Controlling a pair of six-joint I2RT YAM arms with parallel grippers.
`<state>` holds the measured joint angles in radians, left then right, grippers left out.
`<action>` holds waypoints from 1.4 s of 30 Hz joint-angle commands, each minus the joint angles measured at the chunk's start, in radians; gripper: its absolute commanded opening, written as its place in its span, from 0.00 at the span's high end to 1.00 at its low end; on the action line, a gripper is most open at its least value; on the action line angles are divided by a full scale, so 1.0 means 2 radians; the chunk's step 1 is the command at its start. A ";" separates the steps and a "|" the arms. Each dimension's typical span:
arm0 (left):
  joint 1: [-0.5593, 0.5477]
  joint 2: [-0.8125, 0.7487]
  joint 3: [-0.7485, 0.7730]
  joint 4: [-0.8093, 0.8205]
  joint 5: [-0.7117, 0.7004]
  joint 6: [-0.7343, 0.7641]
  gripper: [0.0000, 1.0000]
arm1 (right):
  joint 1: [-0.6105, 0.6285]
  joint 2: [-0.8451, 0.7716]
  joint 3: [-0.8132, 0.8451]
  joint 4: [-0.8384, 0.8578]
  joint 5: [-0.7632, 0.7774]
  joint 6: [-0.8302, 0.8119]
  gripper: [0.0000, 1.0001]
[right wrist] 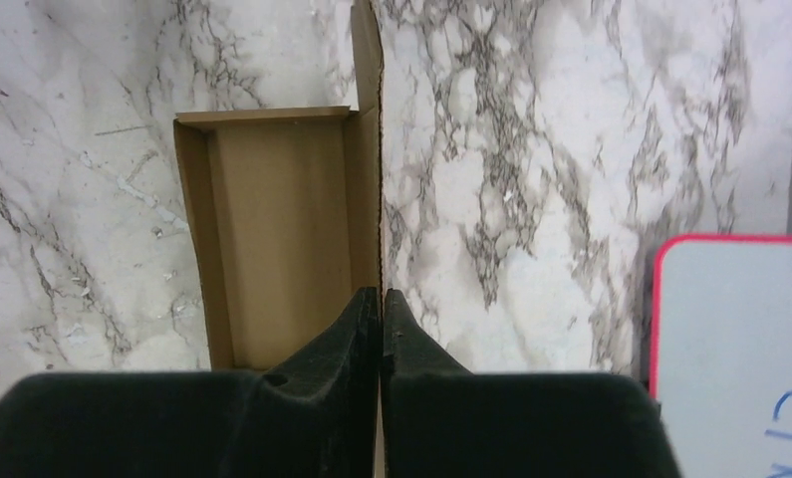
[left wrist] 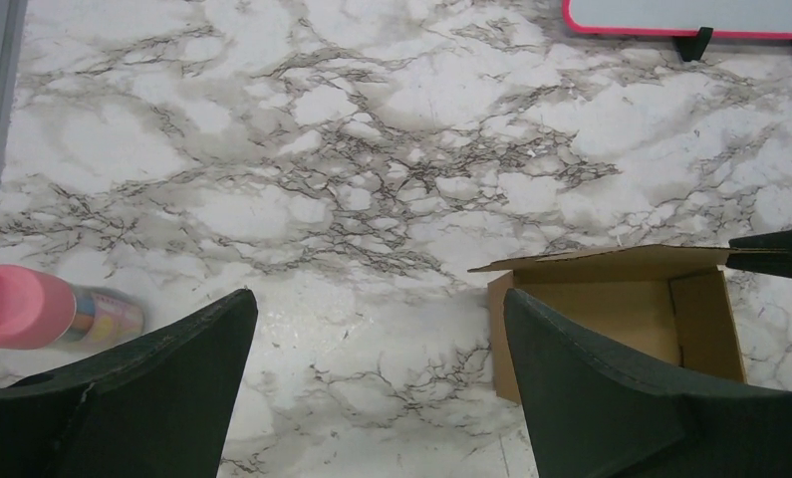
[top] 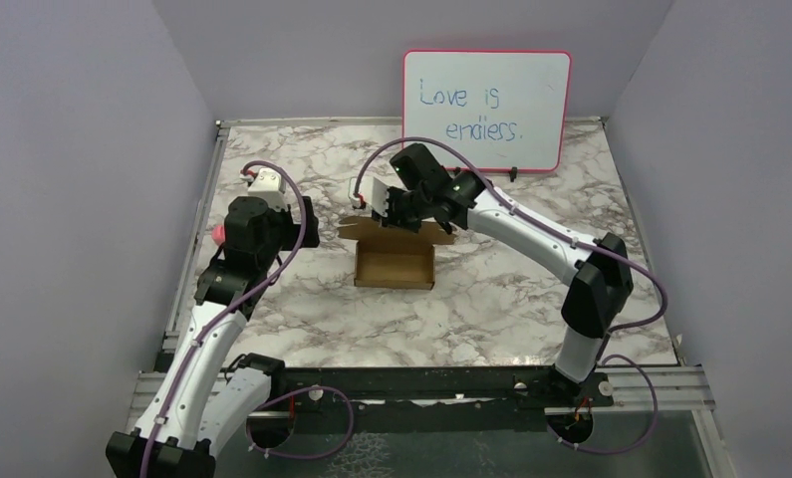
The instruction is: Fold the paper box
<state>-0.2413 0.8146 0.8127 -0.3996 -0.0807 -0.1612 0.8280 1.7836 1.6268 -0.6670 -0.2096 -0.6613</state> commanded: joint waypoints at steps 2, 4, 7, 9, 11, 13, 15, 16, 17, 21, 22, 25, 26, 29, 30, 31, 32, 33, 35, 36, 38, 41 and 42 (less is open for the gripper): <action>0.021 -0.001 -0.013 0.019 0.037 0.018 0.06 | -0.018 0.044 0.061 -0.014 -0.088 -0.069 0.89; 0.029 0.004 -0.018 0.028 0.059 0.025 0.05 | -0.020 0.060 0.082 -0.030 -0.087 -0.072 0.86; 0.037 0.019 -0.017 0.036 0.087 0.036 0.06 | -0.023 0.067 0.098 -0.038 -0.092 -0.066 0.82; 0.038 0.032 -0.008 0.037 0.092 0.044 0.06 | -0.024 0.062 0.098 -0.030 -0.095 -0.052 0.77; 0.038 0.045 0.001 0.039 0.097 0.057 0.06 | -0.025 0.054 0.097 -0.029 -0.097 -0.042 0.60; 0.038 0.063 0.010 0.043 0.113 0.076 0.06 | -0.025 0.042 0.092 -0.028 -0.088 -0.036 0.52; 0.038 0.083 0.023 0.042 0.130 0.098 0.06 | -0.028 0.029 0.083 -0.024 -0.073 -0.026 0.51; 0.038 0.092 0.030 0.042 0.133 0.105 0.06 | -0.031 0.021 0.076 -0.022 -0.066 -0.018 0.50; 0.038 0.100 0.039 0.040 0.139 0.114 0.06 | -0.036 0.012 0.067 -0.017 -0.060 -0.010 0.50; 0.037 0.138 0.062 0.040 0.151 0.157 0.04 | -0.064 -0.031 0.016 -0.001 -0.060 0.015 0.47; 0.038 0.152 0.070 0.037 0.150 0.167 0.04 | -0.071 -0.042 -0.001 0.006 -0.061 0.018 0.47; 0.038 0.189 0.103 0.013 0.158 0.189 0.04 | -0.090 -0.072 -0.040 0.020 -0.062 0.022 0.44; 0.038 0.194 0.106 0.011 0.170 0.198 0.04 | -0.097 -0.080 -0.052 0.024 -0.064 0.022 0.44; 0.037 0.203 0.104 0.011 0.199 0.226 0.04 | -0.121 -0.098 -0.077 0.026 -0.080 0.020 0.41; 0.038 0.206 0.105 0.011 0.206 0.233 0.04 | -0.127 -0.102 -0.081 0.025 -0.084 0.019 0.40; 0.038 0.210 0.107 0.010 0.220 0.243 0.04 | -0.132 -0.105 -0.088 0.024 -0.088 0.016 0.41; 0.038 0.215 0.110 0.008 0.237 0.254 0.04 | -0.135 -0.107 -0.095 0.024 -0.093 0.011 0.40; 0.039 0.222 0.115 0.008 0.246 0.264 0.03 | -0.136 -0.110 -0.101 0.025 -0.096 0.006 0.40; 0.046 0.242 0.126 -0.002 0.275 0.289 0.04 | -0.137 -0.110 -0.109 0.030 -0.103 -0.004 0.41; 0.051 0.249 0.130 -0.004 0.297 0.297 0.05 | -0.137 -0.109 -0.111 0.031 -0.103 -0.007 0.41; 0.057 0.261 0.139 -0.011 0.327 0.321 0.07 | -0.137 -0.106 -0.113 0.031 -0.096 -0.012 0.41; 0.059 0.272 0.152 -0.025 0.351 0.357 0.09 | -0.138 -0.097 -0.112 0.029 -0.093 -0.016 0.43; 0.059 0.275 0.156 -0.030 0.358 0.370 0.10 | -0.138 -0.093 -0.110 0.026 -0.097 -0.016 0.44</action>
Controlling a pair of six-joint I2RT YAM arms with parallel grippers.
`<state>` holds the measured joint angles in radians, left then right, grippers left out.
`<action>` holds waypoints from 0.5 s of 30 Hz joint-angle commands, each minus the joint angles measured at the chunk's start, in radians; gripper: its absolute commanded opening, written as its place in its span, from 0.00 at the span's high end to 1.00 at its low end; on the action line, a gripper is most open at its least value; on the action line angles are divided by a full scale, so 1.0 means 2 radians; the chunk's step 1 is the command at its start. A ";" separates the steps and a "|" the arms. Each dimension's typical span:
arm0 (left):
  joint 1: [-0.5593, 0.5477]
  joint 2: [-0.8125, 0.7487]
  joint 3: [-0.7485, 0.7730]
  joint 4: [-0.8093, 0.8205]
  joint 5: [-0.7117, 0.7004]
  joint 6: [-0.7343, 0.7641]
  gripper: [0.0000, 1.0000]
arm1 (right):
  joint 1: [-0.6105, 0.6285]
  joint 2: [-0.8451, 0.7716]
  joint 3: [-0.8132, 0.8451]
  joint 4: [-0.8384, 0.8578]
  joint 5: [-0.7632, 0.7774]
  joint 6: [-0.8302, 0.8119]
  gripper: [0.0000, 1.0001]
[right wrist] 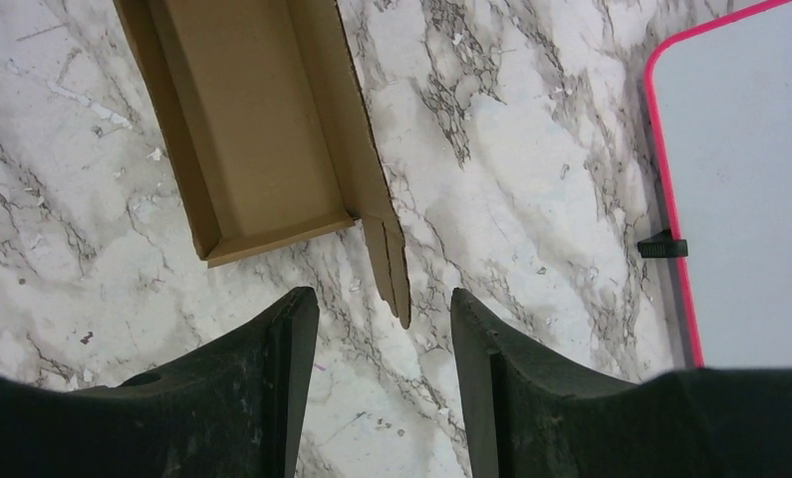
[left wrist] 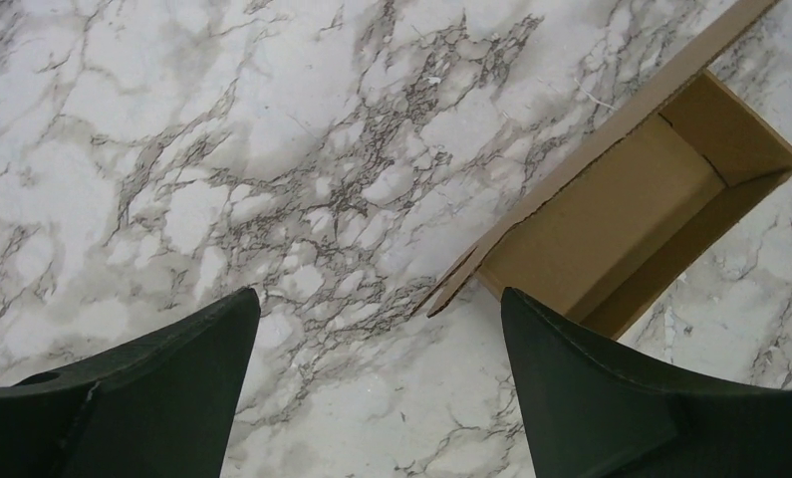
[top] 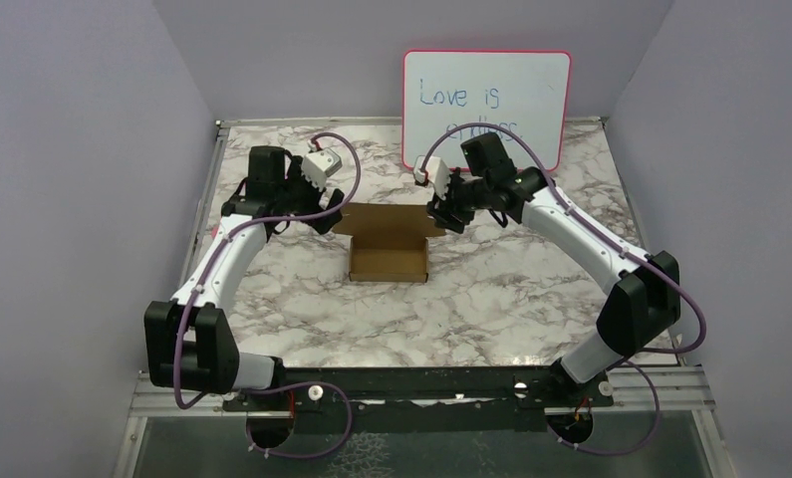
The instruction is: Fold the paper box
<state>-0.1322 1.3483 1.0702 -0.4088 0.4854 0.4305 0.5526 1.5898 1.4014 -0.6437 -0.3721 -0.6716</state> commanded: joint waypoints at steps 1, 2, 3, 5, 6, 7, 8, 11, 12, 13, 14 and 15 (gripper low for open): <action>0.004 0.011 0.029 -0.030 0.082 0.086 0.11 | 0.000 0.007 0.004 0.013 -0.017 -0.011 0.45; 0.004 0.016 0.032 -0.034 0.090 0.096 0.12 | -0.001 0.011 0.004 0.013 -0.018 -0.009 0.47; 0.004 0.022 0.034 -0.040 0.099 0.107 0.14 | -0.001 0.016 0.006 0.011 -0.018 -0.009 0.48; 0.005 0.038 0.043 -0.049 0.117 0.117 0.18 | 0.000 0.027 0.012 0.003 -0.024 -0.009 0.51; 0.004 0.047 0.048 -0.056 0.125 0.121 0.21 | -0.001 0.032 0.014 -0.001 -0.027 -0.009 0.52; 0.004 0.055 0.051 -0.067 0.131 0.127 0.23 | 0.000 0.037 0.017 -0.003 -0.028 -0.010 0.52; 0.004 0.062 0.053 -0.070 0.134 0.131 0.25 | -0.001 0.040 0.019 -0.004 -0.028 -0.010 0.52; 0.004 0.077 0.057 -0.072 0.133 0.134 0.28 | -0.001 0.048 0.018 0.002 -0.028 -0.010 0.53; 0.004 0.081 0.058 -0.072 0.134 0.134 0.29 | 0.000 0.050 0.017 0.006 -0.029 -0.010 0.53; 0.004 0.086 0.059 -0.072 0.137 0.134 0.30 | -0.001 0.053 0.017 0.008 -0.030 -0.009 0.54; 0.005 0.089 0.059 -0.072 0.140 0.134 0.31 | -0.001 0.058 0.018 0.009 -0.030 -0.009 0.55; 0.005 0.092 0.060 -0.072 0.142 0.134 0.32 | -0.001 0.062 0.018 0.009 -0.030 -0.009 0.56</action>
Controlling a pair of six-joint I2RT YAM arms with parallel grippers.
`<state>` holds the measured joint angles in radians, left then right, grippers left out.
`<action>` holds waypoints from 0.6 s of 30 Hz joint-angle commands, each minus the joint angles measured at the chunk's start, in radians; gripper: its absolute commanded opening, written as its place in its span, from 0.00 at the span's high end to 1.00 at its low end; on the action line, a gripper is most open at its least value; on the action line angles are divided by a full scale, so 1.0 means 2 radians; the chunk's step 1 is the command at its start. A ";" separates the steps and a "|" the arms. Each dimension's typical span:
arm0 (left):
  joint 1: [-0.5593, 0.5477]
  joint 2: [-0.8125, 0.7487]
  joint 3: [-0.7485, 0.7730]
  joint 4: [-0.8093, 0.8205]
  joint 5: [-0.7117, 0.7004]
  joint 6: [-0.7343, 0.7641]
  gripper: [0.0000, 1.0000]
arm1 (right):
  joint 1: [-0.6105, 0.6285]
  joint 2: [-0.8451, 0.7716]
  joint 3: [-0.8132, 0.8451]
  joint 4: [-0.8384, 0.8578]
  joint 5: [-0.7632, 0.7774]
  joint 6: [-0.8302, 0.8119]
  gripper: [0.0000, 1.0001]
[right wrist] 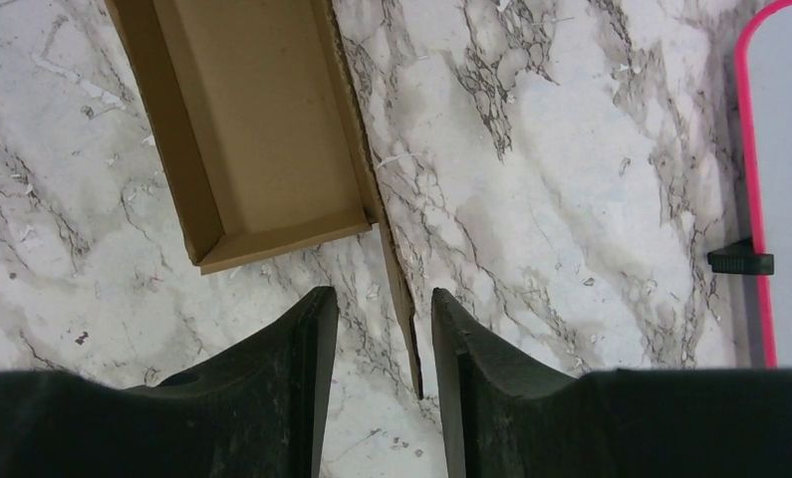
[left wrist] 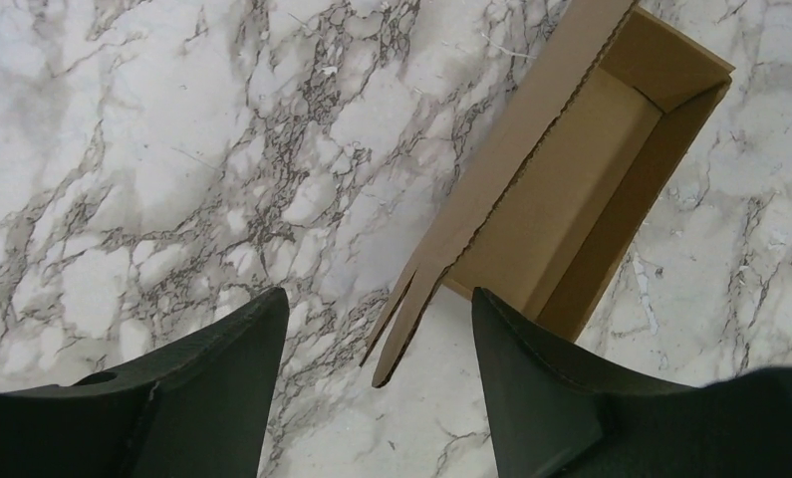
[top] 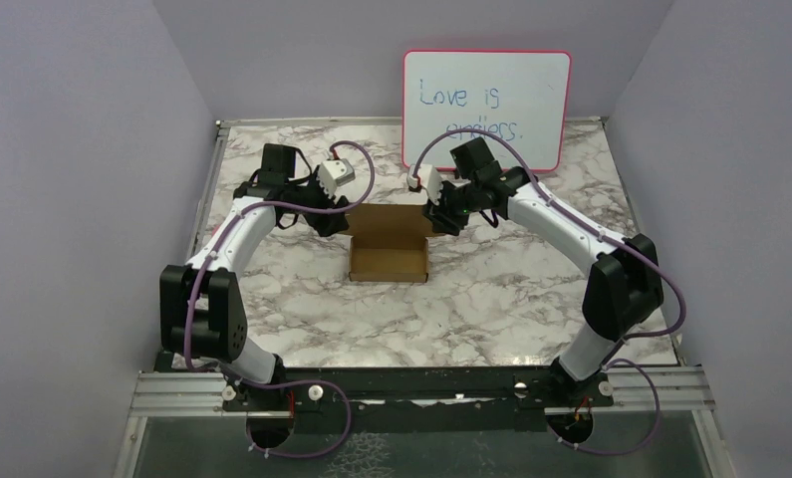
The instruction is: Fold the paper box
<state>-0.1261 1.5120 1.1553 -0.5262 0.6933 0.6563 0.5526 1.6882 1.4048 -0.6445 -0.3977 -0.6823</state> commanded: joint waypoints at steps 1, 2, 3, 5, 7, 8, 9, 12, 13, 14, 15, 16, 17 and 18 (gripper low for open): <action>0.002 0.012 0.019 -0.014 0.041 0.020 0.32 | -0.001 0.016 0.017 0.009 -0.017 -0.003 0.57; 0.002 0.014 0.019 -0.014 0.045 0.020 0.34 | 0.000 0.019 0.018 0.008 -0.015 -0.004 0.58; 0.002 0.016 0.020 -0.014 0.050 0.018 0.35 | 0.000 0.022 0.018 0.008 -0.013 -0.003 0.59; 0.002 0.019 0.022 -0.016 0.059 0.017 0.40 | -0.001 0.024 0.016 0.010 -0.013 -0.003 0.61; 0.003 0.024 0.024 -0.020 0.062 0.017 0.47 | -0.001 0.025 0.013 0.015 -0.013 -0.003 0.65; 0.003 0.025 0.024 -0.021 0.063 0.018 0.50 | -0.001 0.024 0.013 0.015 -0.013 -0.004 0.67; 0.003 0.025 0.024 -0.022 0.063 0.020 0.52 | -0.001 0.024 0.014 0.015 -0.013 -0.004 0.69; 0.004 0.024 0.022 -0.024 0.066 0.025 0.59 | -0.002 0.021 0.012 0.017 -0.014 -0.006 0.75; 0.004 0.024 0.021 -0.025 0.068 0.027 0.62 | -0.002 0.019 0.010 0.019 -0.015 -0.006 0.76; 0.004 0.023 0.021 -0.025 0.070 0.029 0.64 | -0.002 0.017 0.008 0.021 -0.015 -0.006 0.78; 0.004 0.023 0.020 -0.028 0.071 0.032 0.66 | -0.002 0.015 0.006 0.023 -0.016 -0.007 0.81; 0.004 0.023 0.019 -0.029 0.072 0.035 0.68 | -0.001 0.013 0.004 0.023 -0.017 -0.008 0.83; 0.004 0.023 0.018 -0.031 0.071 0.037 0.69 | -0.002 0.013 0.003 0.024 -0.017 -0.009 0.85; 0.005 0.021 0.018 -0.032 0.070 0.040 0.71 | -0.001 0.012 0.003 0.024 -0.018 -0.009 0.85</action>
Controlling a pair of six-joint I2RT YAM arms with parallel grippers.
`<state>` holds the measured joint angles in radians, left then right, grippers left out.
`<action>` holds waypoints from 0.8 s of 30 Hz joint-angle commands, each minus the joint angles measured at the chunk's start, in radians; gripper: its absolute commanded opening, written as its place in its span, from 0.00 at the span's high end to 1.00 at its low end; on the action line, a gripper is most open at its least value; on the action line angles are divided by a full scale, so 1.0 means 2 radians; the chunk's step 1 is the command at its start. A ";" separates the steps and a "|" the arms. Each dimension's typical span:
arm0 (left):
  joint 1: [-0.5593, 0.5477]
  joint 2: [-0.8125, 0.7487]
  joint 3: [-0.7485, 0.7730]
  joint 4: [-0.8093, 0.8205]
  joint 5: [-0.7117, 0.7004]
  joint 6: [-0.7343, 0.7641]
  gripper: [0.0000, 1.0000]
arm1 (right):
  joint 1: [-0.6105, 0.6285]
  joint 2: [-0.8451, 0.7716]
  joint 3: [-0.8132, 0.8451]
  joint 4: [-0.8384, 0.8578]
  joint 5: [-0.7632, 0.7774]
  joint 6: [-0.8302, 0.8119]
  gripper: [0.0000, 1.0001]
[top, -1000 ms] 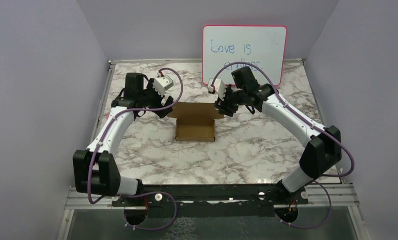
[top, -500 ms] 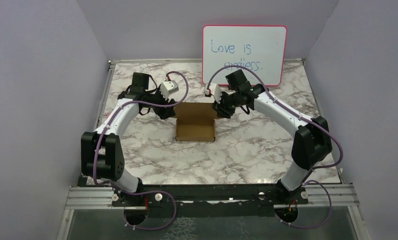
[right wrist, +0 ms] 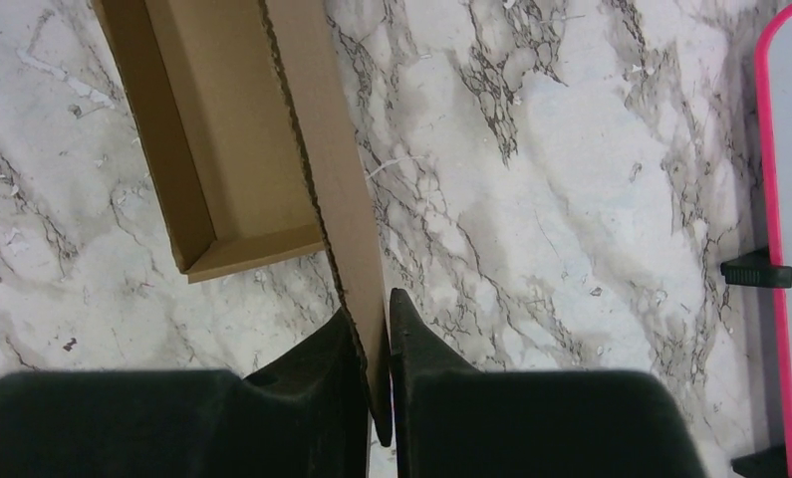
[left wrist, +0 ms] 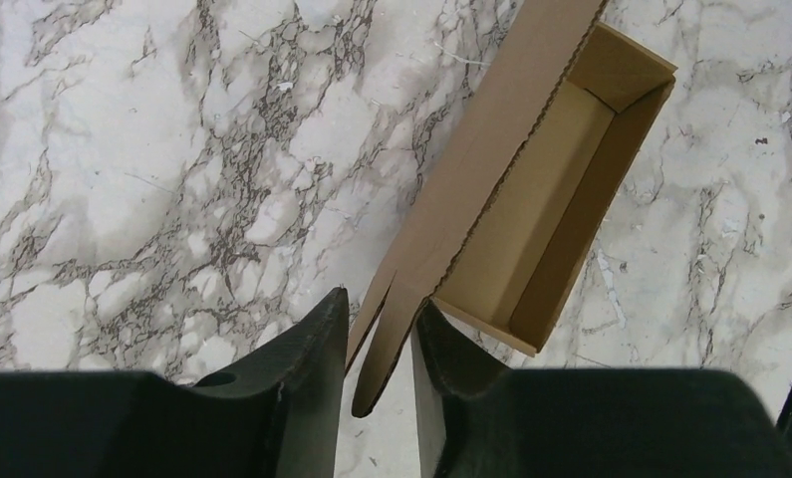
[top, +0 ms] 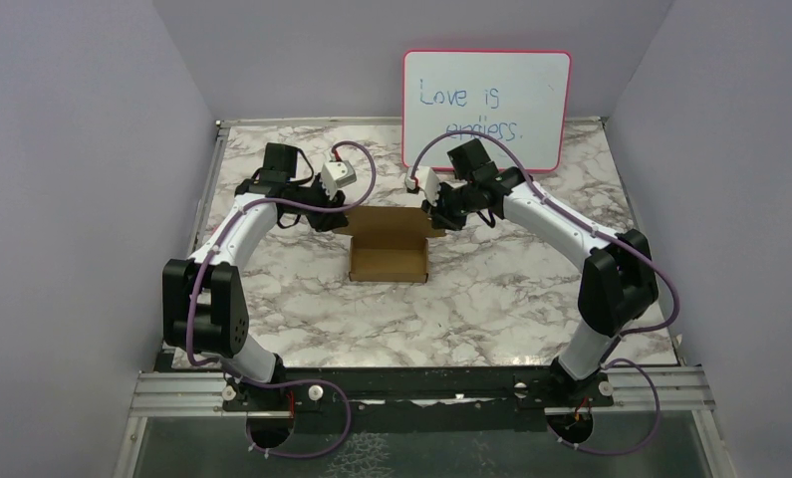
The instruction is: Fold the paper box
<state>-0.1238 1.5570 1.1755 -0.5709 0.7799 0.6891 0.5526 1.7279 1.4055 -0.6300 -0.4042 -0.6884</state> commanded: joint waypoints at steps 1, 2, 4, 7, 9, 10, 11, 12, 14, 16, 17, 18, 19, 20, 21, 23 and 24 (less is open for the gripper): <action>0.004 -0.002 0.007 -0.011 0.026 0.026 0.73 | -0.002 -0.008 0.002 0.018 -0.014 -0.006 0.86; 0.004 -0.002 0.007 -0.012 0.027 0.027 0.74 | -0.002 -0.007 0.002 0.017 -0.014 -0.006 0.88; 0.004 -0.003 0.006 -0.015 0.029 0.028 0.77 | -0.001 -0.007 0.003 0.018 -0.014 -0.006 0.93; 0.004 -0.005 0.007 -0.015 0.028 0.027 0.81 | -0.002 -0.007 0.005 0.020 -0.014 -0.001 0.99; 0.004 -0.005 0.010 -0.015 0.030 0.020 0.83 | -0.001 -0.006 0.007 0.023 -0.015 0.007 0.99; 0.004 -0.005 0.013 -0.015 0.033 0.016 0.84 | -0.002 -0.004 0.011 0.023 -0.018 0.010 0.99; 0.004 -0.004 0.015 -0.014 0.035 0.010 0.85 | -0.002 0.000 0.017 0.020 -0.023 0.012 0.99; 0.004 -0.004 0.015 -0.010 0.037 0.002 0.86 | -0.002 0.004 0.025 0.014 -0.029 0.014 0.99; 0.002 -0.003 0.016 -0.005 0.035 -0.017 0.87 | -0.002 0.010 0.035 0.006 -0.035 0.021 0.99; 0.002 -0.003 0.017 0.000 0.028 -0.039 0.89 | -0.001 0.014 0.039 0.007 -0.033 0.030 0.99; 0.000 -0.004 0.018 0.002 0.022 -0.047 0.91 | -0.001 0.016 0.039 0.009 -0.030 0.034 0.99; -0.002 -0.005 0.019 0.005 0.014 -0.055 0.92 | -0.002 0.017 0.039 0.012 -0.025 0.041 0.99; -0.003 -0.006 0.020 0.008 0.006 -0.064 0.93 | -0.002 0.018 0.040 0.017 -0.019 0.048 0.99; -0.004 -0.008 0.020 0.011 -0.001 -0.072 0.93 | -0.002 0.019 0.042 0.020 -0.016 0.055 0.99; -0.005 -0.010 0.019 0.014 -0.008 -0.080 0.93 | -0.002 0.020 0.043 0.023 -0.014 0.060 0.99; -0.005 -0.015 0.014 0.025 -0.023 -0.093 0.93 | -0.002 0.020 0.043 0.027 -0.014 0.067 0.99; -0.006 -0.017 0.011 0.028 -0.030 -0.096 0.93 | -0.002 0.019 0.042 0.031 -0.014 0.070 0.99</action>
<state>-0.1272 1.5566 1.1870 -0.5629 0.7681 0.5739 0.5503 1.7573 1.4551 -0.6209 -0.4168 -0.6025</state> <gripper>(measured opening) 0.071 0.025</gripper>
